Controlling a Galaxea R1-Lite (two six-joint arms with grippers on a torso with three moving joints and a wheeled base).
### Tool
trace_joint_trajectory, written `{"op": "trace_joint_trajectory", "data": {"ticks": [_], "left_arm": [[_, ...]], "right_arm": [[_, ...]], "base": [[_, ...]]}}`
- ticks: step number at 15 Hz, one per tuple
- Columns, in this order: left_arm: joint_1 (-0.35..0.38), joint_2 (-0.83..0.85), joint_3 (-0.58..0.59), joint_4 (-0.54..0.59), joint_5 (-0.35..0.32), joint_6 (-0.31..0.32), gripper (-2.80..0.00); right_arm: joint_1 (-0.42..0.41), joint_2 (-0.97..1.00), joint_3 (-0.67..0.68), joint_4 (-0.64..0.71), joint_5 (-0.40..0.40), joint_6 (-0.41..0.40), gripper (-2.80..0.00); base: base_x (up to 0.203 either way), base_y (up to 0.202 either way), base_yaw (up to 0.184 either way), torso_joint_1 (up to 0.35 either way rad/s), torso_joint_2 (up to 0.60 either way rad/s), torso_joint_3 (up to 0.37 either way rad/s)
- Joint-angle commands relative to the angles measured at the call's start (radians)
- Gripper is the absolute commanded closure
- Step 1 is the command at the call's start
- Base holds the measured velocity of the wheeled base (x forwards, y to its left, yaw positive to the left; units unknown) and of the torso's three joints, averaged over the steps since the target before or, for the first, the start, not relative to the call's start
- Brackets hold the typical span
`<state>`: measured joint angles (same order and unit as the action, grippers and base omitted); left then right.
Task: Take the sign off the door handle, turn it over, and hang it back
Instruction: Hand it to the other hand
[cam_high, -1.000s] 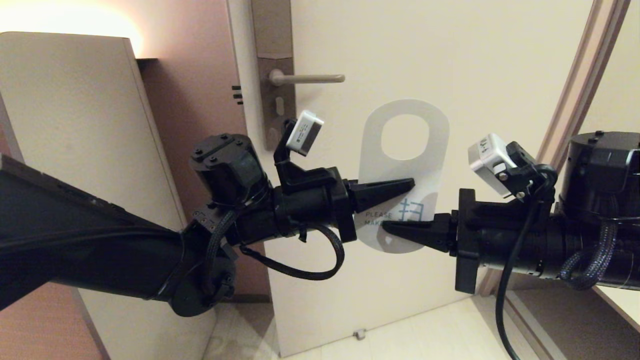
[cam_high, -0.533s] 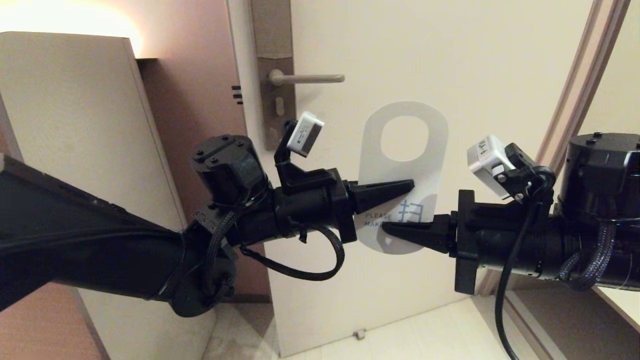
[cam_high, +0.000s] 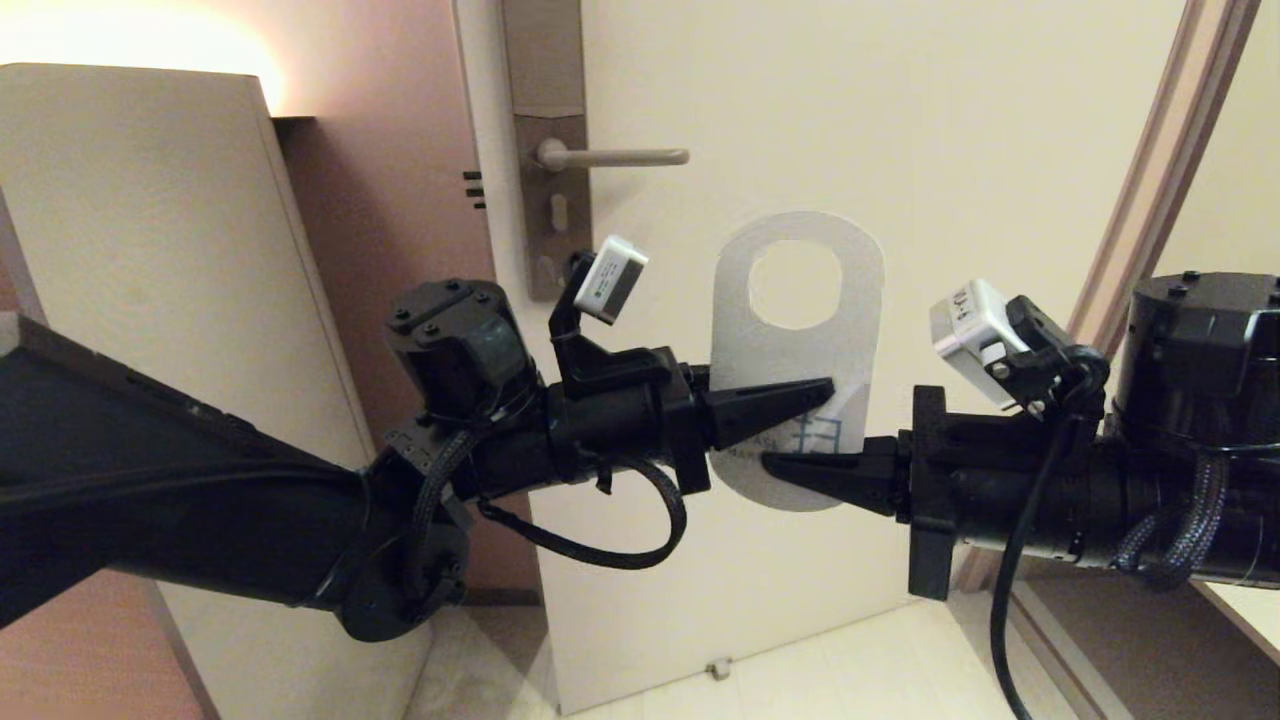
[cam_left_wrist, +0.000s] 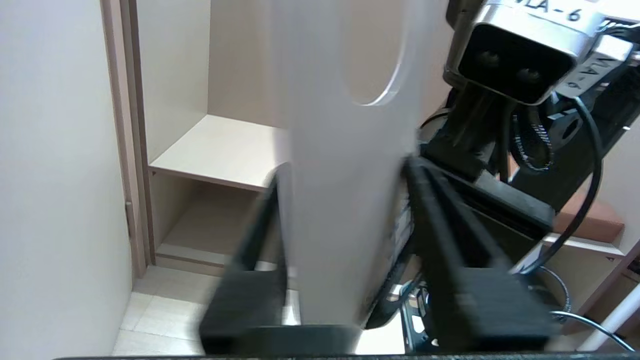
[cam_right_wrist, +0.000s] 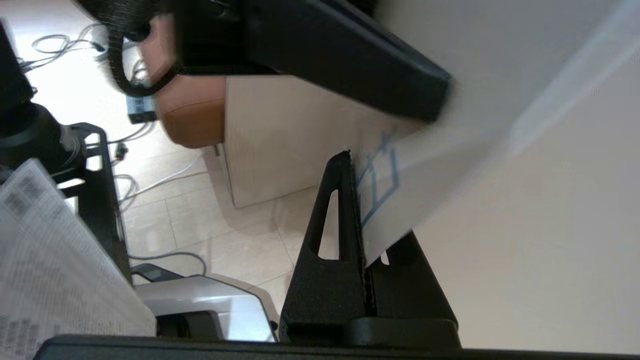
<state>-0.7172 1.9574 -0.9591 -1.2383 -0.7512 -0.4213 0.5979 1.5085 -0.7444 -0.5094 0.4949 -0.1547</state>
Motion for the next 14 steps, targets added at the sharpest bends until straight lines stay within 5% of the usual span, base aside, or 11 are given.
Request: {"op": "trace_joint_trajectory", "data": {"ticks": [1,14], "left_arm": [[0.002,-0.002,0.002,-0.015,-0.008,-0.004,-2.8],[0.09,-0.05,0.185,-0.096,-0.004,0.005,-2.8]], "right_arm": [[-0.001,-0.001,0.0,-0.001,0.004,0.001,0.0],[-0.003,-0.002,0.017,-0.001,0.004,-0.008,0.0]], "base": [[0.0,0.0,0.0,0.0,0.0,0.0],[0.0,0.0,0.0,0.0,0.0,0.0]]}}
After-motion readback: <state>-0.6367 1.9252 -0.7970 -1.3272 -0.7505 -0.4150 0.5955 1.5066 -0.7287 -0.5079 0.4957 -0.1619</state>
